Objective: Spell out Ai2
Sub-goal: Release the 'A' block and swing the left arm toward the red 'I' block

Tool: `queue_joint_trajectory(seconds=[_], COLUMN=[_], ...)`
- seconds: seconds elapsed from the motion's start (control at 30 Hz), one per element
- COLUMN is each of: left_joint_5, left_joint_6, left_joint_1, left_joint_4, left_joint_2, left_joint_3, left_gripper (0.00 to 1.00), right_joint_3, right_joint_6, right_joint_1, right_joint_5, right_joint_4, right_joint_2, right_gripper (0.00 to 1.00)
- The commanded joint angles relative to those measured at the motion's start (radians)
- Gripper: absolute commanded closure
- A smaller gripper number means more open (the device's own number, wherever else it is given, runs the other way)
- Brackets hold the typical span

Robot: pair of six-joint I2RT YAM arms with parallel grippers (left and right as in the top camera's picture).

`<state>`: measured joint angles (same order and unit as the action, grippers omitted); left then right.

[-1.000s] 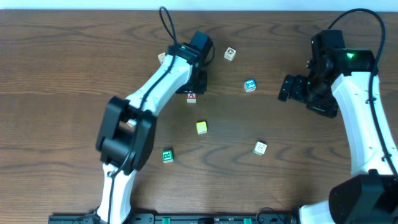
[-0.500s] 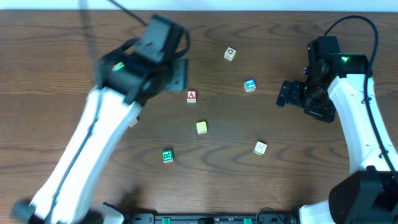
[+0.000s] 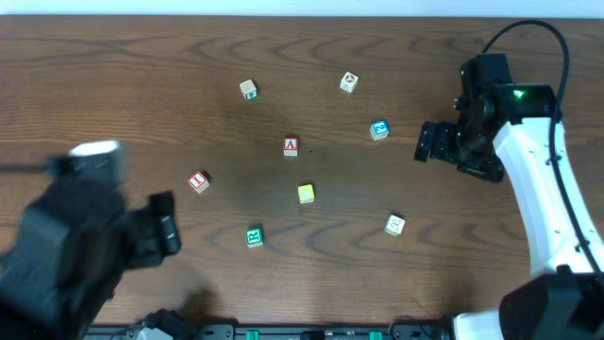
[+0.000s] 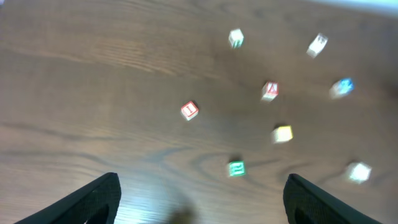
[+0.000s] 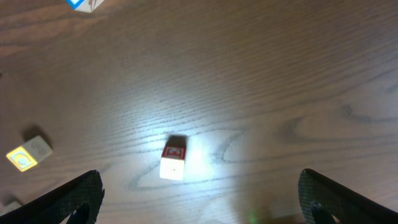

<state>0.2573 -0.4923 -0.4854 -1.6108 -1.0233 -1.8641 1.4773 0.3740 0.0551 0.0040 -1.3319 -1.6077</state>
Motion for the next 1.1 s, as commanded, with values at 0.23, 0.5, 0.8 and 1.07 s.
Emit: queue_joint_trajectory(seconds=[0.23, 0.5, 0.8, 1.07], left_joint_5=[-0.008, 0.095, 0.148, 0.092], left_joint_6=[-0.459, -0.729, -0.798, -0.658], left_joint_1=[0.002, 0.002, 0.002, 0.006], left_joint_4=[-0.079, -0.079, -0.008, 0.257], left_joint_2=[0.041, 0.013, -0.178, -0.261], left_joint_3=[0.06, 0.257, 0.438, 0.561], left_gripper=[0.17, 0.15, 0.04, 0.05], right_joint_3=[-0.003, -0.003, -0.003, -0.006], right_joint_6=[-0.012, -0.012, -0.013, -0.013], right_joint_1=[0.023, 0.025, 0.025, 0.025], right_joint_5=[0.004, 0.004, 0.008, 0.047], right_joint_4=[-0.047, -0.048, -0.048, -0.064], right_joint_2=[0.033, 0.033, 0.033, 0.033], right_gripper=[0.01, 0.01, 0.01, 0.01])
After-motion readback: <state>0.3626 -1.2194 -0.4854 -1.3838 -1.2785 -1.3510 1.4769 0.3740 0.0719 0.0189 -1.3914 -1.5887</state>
